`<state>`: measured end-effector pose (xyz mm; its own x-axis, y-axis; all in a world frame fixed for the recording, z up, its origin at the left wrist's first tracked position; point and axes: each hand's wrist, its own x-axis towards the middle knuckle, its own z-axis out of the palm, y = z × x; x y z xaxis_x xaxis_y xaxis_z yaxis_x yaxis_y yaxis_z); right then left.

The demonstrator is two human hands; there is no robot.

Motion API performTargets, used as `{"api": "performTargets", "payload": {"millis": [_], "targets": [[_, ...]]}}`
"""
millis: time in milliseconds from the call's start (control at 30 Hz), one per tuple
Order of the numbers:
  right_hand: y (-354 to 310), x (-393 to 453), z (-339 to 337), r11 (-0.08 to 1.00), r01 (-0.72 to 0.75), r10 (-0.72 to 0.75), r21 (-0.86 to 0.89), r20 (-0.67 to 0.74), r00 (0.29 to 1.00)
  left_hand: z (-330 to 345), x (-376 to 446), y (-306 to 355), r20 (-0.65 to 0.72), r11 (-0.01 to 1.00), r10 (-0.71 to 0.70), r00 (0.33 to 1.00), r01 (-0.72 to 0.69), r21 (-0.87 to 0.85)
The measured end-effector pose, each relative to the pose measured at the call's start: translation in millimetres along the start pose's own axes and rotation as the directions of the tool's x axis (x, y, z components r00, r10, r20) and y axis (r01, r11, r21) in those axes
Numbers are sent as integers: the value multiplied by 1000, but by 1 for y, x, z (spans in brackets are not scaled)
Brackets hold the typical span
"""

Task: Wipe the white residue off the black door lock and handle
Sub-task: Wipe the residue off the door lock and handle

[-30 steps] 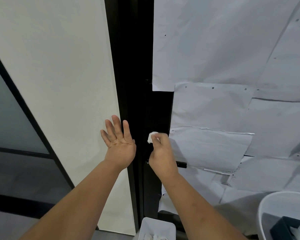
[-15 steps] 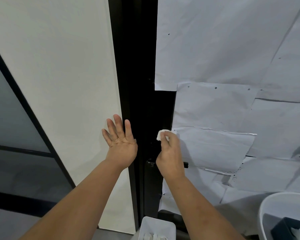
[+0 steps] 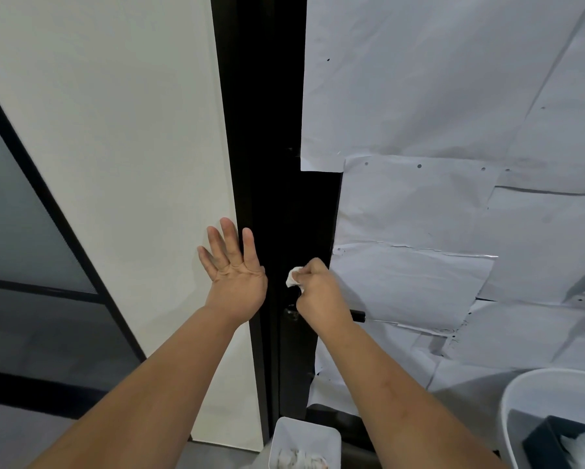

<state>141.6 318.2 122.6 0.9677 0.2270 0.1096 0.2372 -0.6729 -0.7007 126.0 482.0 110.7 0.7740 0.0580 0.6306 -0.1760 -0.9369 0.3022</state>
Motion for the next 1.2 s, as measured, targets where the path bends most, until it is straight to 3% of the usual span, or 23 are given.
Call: {"api": "performTargets", "payload": {"millis": [33, 67, 133, 200, 367, 433, 567, 667, 767, 967, 1100, 1200], "targets": [[-1, 3, -3, 997, -74, 74, -13, 28, 997, 0, 0, 0, 2, 1000, -4, 1000, 4, -1], [-1, 2, -5, 998, -55, 56, -34, 9, 998, 0, 0, 0, 3, 1000, -4, 1000, 4, -1], [-1, -6, -6, 979, 149, -162, -140, -82, 983, 0, -1, 0, 7, 1000, -1, 1000, 1, 4], [4, -11, -2, 894, 309, -356, -325, -96, 930, 0, 0, 1, 8, 1000, -5, 1000, 5, 10], [-6, -6, 13, 680, 484, -536, -551, 78, 841, -1, 0, 1, -5, 999, -2, 1000, 2, 33], [-7, -4, 13, 659, 487, -537, -573, 95, 838, -2, -1, 1, 7, 999, 5, 1000, -5, 34], [2, -4, 13, 793, 387, -473, -470, -74, 878, -3, -1, 0, 11, 999, 22, 1000, -22, 42], [13, -8, 11, 970, 154, -188, -187, -176, 966, -3, -1, 2, 16, 999, 23, 1000, -24, 38], [20, -10, 0, 997, -15, 0, -72, -214, 977, -3, -2, 0, 4, 999, 12, 1000, -13, 41], [22, -33, 15, 996, 90, -94, -25, -178, 980, -1, -1, 1, -1, 1000, 11, 1000, -11, 23], [17, -21, 7, 992, 88, -72, 92, -163, 984, 0, -1, 0, -3, 1000, 14, 1000, -14, 19], [13, -16, 10, 985, 172, -168, 34, -93, 981, -1, 0, 0, 1, 1000, 5, 1000, -5, 10]]}}
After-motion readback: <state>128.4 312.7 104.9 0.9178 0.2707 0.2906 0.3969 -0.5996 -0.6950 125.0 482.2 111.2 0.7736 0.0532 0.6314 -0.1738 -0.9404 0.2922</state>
